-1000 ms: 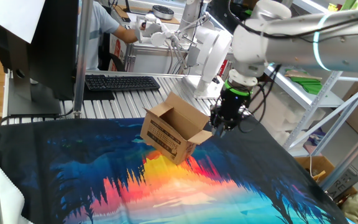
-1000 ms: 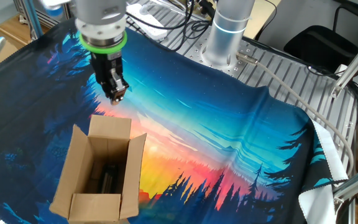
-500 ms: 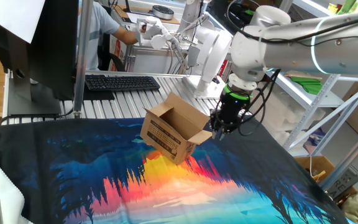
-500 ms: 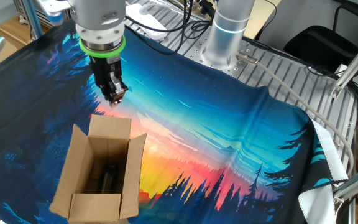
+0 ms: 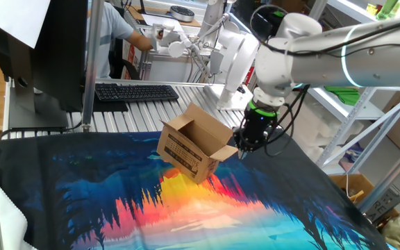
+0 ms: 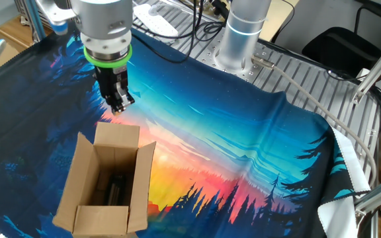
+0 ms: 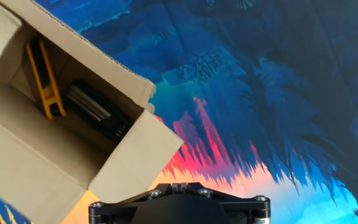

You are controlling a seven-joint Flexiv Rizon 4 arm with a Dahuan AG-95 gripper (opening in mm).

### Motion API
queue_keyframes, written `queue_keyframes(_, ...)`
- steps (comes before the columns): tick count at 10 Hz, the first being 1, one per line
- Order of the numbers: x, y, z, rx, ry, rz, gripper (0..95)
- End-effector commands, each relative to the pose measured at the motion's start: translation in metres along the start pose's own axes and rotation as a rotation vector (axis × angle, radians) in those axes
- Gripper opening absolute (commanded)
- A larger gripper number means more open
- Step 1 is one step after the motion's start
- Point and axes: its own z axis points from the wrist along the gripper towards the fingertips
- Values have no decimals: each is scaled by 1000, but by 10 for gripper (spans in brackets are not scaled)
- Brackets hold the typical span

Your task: Cover the box

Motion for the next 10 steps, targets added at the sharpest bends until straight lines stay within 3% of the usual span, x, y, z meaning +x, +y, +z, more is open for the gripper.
queue_keyframes(1,-1,2,8,-7,-21,9,0)
queue_keyframes(4,-2,3,11,-21,-26,28,0)
queue_keyframes(6,-5,7,7,-48,-16,65,0)
queue_keyframes(10,-21,34,-12,-39,-2,134,0)
